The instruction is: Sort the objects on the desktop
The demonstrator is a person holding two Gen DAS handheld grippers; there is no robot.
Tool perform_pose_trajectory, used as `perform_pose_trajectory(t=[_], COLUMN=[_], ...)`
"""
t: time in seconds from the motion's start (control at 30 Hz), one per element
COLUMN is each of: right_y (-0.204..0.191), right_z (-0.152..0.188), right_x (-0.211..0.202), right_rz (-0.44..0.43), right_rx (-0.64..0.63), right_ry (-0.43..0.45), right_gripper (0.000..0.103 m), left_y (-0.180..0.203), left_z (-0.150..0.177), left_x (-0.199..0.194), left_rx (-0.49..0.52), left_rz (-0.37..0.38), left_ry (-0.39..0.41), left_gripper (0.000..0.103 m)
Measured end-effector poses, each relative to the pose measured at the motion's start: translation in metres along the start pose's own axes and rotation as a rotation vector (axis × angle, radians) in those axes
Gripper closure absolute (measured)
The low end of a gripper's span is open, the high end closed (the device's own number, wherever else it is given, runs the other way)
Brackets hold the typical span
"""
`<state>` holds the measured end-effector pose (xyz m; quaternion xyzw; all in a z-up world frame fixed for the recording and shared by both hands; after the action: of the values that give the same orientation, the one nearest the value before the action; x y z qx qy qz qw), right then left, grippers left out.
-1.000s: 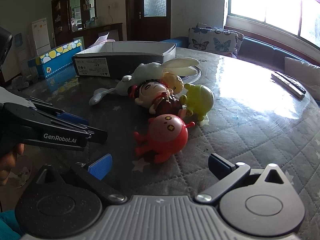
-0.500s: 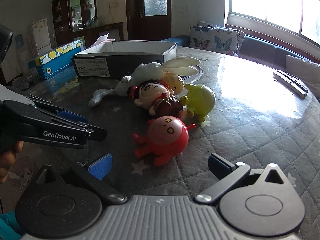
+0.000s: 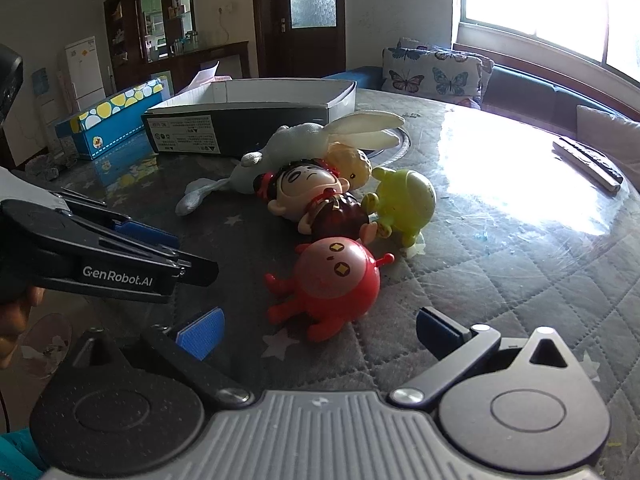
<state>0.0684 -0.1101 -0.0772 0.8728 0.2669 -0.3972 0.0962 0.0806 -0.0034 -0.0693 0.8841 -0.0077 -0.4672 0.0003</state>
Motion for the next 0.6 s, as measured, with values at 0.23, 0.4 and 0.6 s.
perform_pose_trajectory(t=[0.23,0.4,0.6], right_y=[0.0023,0.0046,0.005], right_z=[-0.0013,-0.0024,-0.0045], right_x=[0.0027,0.0044,0.0074], right_rz=[-0.004,-0.007,-0.014], right_rx=[0.007,0.016,0.017], right_ry=[-0.006,-0.006,-0.011], right_gripper=[0.0,0.0,0.001], left_y=[0.0006,0.0015,0.0027], left_z=[-0.0035,-0.0062,-0.0096], left_x=[0.0025,0.004,0.0066], left_rx=[0.002,0.004,0.012], left_rz=[0.008,0.016,0.026], left_ry=[-0.009,-0.014,-0.019], left_gripper=[0.059,0.059,0.059])
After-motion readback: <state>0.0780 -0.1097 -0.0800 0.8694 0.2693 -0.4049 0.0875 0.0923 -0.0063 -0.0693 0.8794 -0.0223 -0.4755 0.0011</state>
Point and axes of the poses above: each gripper's, at about its wrist camera, not at the fingertips, and x roughly the way its jaws point, y to its right, z to its underside, the point moved 10 cm from there along x, roughly the way its jaws point, and after that the axes turned 6 degrees about -y, right-handed, at the moved point
